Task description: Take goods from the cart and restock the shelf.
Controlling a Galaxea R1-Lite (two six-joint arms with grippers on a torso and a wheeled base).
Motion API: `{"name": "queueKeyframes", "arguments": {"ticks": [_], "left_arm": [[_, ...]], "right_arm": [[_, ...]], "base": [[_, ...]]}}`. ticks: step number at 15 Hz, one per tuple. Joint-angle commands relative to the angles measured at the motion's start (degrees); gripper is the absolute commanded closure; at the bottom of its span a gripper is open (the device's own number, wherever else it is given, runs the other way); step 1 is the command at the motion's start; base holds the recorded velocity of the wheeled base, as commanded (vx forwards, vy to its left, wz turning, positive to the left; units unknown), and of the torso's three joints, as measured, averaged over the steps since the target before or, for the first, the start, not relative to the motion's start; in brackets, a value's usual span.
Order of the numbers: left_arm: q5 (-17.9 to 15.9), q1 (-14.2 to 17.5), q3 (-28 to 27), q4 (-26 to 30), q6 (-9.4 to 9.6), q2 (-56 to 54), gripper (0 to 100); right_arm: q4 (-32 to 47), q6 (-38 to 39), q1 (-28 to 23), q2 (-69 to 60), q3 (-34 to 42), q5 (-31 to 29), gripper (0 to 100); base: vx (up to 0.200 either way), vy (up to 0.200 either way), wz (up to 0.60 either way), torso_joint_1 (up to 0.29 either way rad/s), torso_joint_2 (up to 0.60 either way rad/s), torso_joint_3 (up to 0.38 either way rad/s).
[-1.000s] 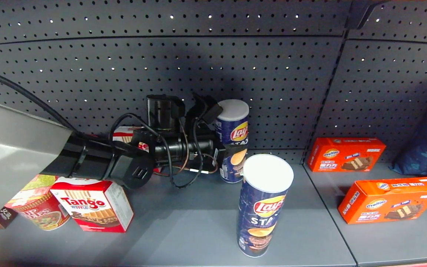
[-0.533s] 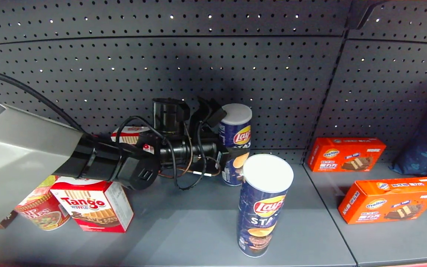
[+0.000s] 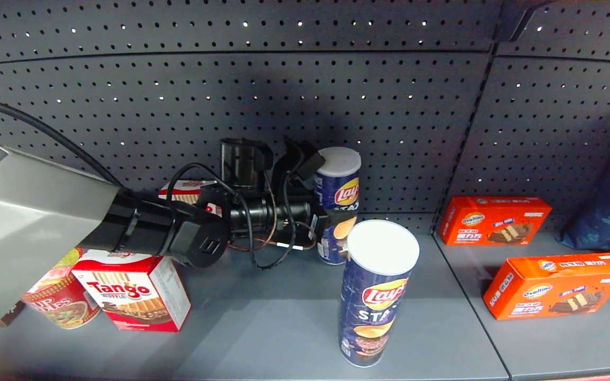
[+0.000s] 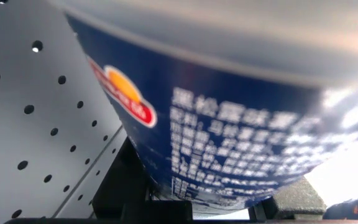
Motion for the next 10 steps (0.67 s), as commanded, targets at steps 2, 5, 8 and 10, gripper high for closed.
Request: {"name": "queueKeyframes", "arguments": {"ticks": [2, 5, 8, 10], "left_arm": [[-0.01, 0.01, 0.07, -0.06, 0.03, 0.06, 100], [-0.01, -0.08, 0.42, -0.06, 0.03, 0.50, 100], [0.08, -0.35, 0.51, -0.06, 0.03, 1.38, 100], [0.08, -0.35, 0.68, -0.15, 0.03, 1.56, 100]], "right_arm": [[-0.02, -0.03, 0.03, 0.09, 0.01, 0.00, 0], [-0.02, -0.03, 0.03, 0.09, 0.01, 0.00, 0], [-0.02, -0.03, 0.03, 0.09, 0.01, 0.00, 0], [-0.02, -0.03, 0.03, 0.09, 0.01, 0.00, 0]], "base": [[0.000, 0.000, 0.00, 0.000, 0.00, 0.000], [0.000, 0.000, 0.00, 0.000, 0.00, 0.000], [0.000, 0.000, 0.00, 0.000, 0.00, 0.000], [0.000, 0.000, 0.00, 0.000, 0.00, 0.000]]}}
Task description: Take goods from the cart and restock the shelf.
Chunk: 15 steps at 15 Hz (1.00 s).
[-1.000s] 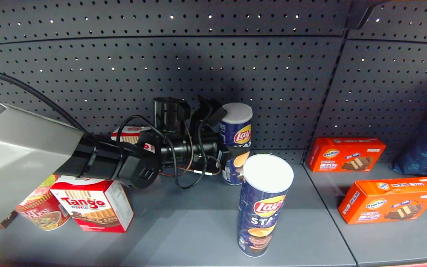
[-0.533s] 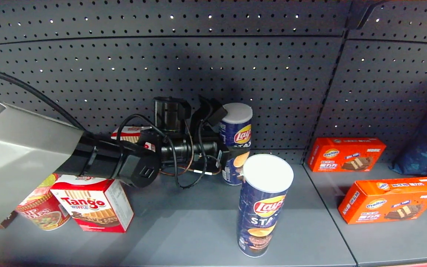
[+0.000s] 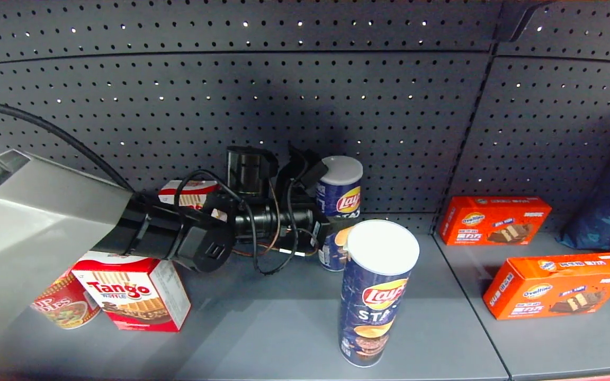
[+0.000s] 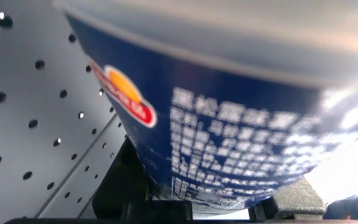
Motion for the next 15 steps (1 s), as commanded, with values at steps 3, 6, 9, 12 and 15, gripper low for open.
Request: {"name": "queueKeyframes", "arguments": {"ticks": [3, 6, 9, 12, 15], "left_arm": [[-0.01, -0.11, 0.58, -0.14, 0.06, 0.73, 100], [0.17, -0.11, 0.58, -0.22, 0.06, 0.99, 0], [0.25, -0.72, 0.66, -0.58, 0.06, 1.17, 0], [0.34, -0.81, 1.54, -0.66, 0.06, 0.90, 0], [0.34, 0.16, 4.00, -0.84, 0.23, -0.85, 0]], "right_arm": [[-0.02, -0.03, 0.03, 0.09, 0.01, -0.02, 0], [-0.02, -0.03, 0.03, 0.09, 0.01, -0.02, 0], [-0.02, -0.03, 0.03, 0.09, 0.01, -0.02, 0], [-0.02, -0.03, 0.03, 0.09, 0.01, -0.02, 0], [-0.02, -0.03, 0.03, 0.09, 0.01, -0.02, 0]], "base": [[0.000, 0.000, 0.00, 0.000, 0.00, 0.000], [0.000, 0.000, 0.00, 0.000, 0.00, 0.000], [0.000, 0.000, 0.00, 0.000, 0.00, 0.000], [0.000, 0.000, 0.00, 0.000, 0.00, 0.000], [0.000, 0.000, 0.00, 0.000, 0.00, 0.000]]}}
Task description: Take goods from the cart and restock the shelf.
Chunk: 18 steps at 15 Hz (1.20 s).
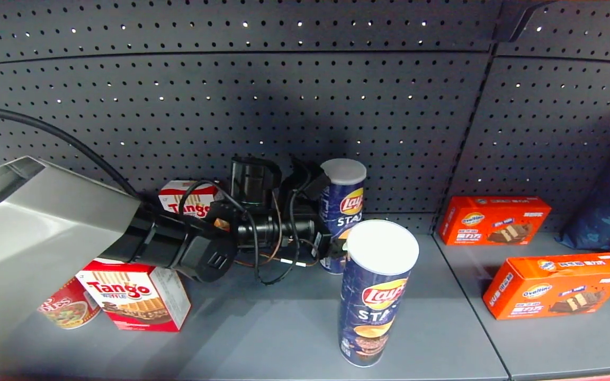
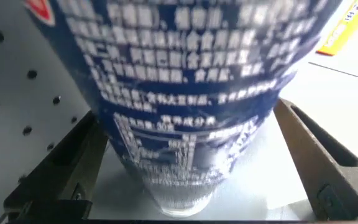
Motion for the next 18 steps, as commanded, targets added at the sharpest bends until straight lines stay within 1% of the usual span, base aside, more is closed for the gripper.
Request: {"name": "queueKeyframes", "arguments": {"ticks": [1, 2, 4, 5, 6, 9, 12, 14, 17, 18], "left_arm": [[0.43, 1.08, 2.36, -0.01, 0.06, -2.24, 0], [1.31, 1.61, 4.03, -0.10, 0.06, -3.56, 0], [1.83, 1.96, 4.82, -0.10, 0.06, -4.17, 0], [3.42, 2.57, 9.12, -2.39, -0.02, -7.16, 0], [3.94, 2.57, 10.27, -2.47, 0.06, -7.69, 0], [4.91, 2.66, 10.71, -2.47, -0.02, -8.30, 0], [9.13, 2.66, 10.53, -2.39, -0.38, -8.30, 0], [9.48, 2.66, 10.44, -2.30, -0.64, -8.21, 0], [11.15, 2.66, 10.18, -2.21, -0.99, -8.13, 0], [11.15, 2.75, 9.83, -2.12, -1.43, -8.13, 0]], "right_arm": [[-0.02, -0.03, 0.03, 0.09, 0.01, -0.02, 0], [-0.02, -0.12, 0.03, 0.09, -0.08, -0.02, 0], [-0.02, -0.12, 0.03, 0.09, 0.01, -0.02, 0], [-0.02, -0.12, 0.03, 0.09, 0.01, -0.02, 0], [-0.02, -0.12, 0.03, 0.09, -0.08, 0.07, 0], [-0.02, -0.21, 0.03, 0.09, 0.01, 0.68, 0], [-0.02, -0.21, 0.03, 0.09, 0.01, 0.68, 0], [-0.02, -0.21, 0.03, 0.09, -0.08, 0.68, 0], [-0.02, -0.21, 0.03, 0.09, -0.08, 0.68, 0], [-0.02, -0.21, 0.03, 0.09, 0.01, 0.68, 0]], "base": [[0.000, 0.000, 0.00, 0.000, 0.00, 0.000], [0.000, 0.000, 0.00, 0.000, 0.00, 0.000], [0.000, 0.000, 0.00, 0.000, 0.00, 0.000], [0.000, 0.000, 0.00, 0.000, 0.00, 0.000], [0.000, 0.000, 0.00, 0.000, 0.00, 0.000], [0.000, 0.000, 0.00, 0.000, 0.00, 0.000], [0.000, 0.000, 0.00, 0.000, 0.00, 0.000], [0.000, 0.000, 0.00, 0.000, 0.00, 0.000], [0.000, 0.000, 0.00, 0.000, 0.00, 0.000], [0.000, 0.000, 0.00, 0.000, 0.00, 0.000]]}}
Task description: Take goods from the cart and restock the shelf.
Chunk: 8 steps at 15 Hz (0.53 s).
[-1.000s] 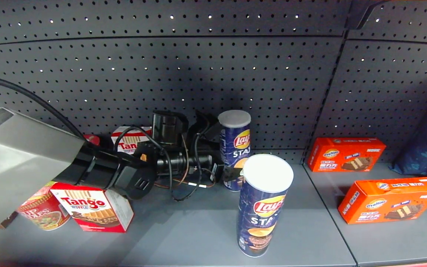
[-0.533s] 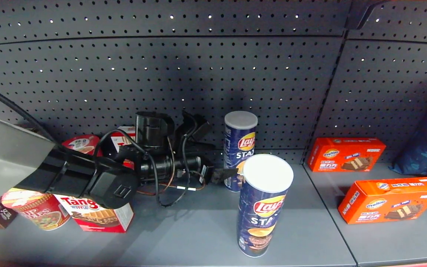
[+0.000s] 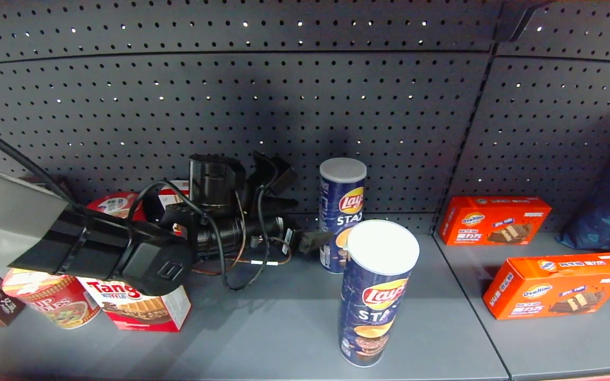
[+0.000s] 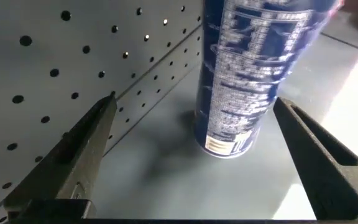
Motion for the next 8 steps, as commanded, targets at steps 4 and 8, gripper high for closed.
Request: {"name": "queueKeyframes", "arguments": {"ticks": [4, 8], "left_arm": [[2.32, 0.07, -0.76, 0.35, -0.52, 0.44, 0], [4.08, -0.02, -1.72, 0.70, -0.60, 0.88, 0]], "right_arm": [[-0.04, -0.01, 0.01, 0.09, -0.07, 0.00, 0], [-0.04, -0.01, 0.01, 0.09, 0.02, 0.00, 0]], "base": [[0.000, 0.000, 0.00, 0.000, 0.00, 0.000], [0.000, 0.000, 0.00, 0.000, 0.00, 0.000]]}}
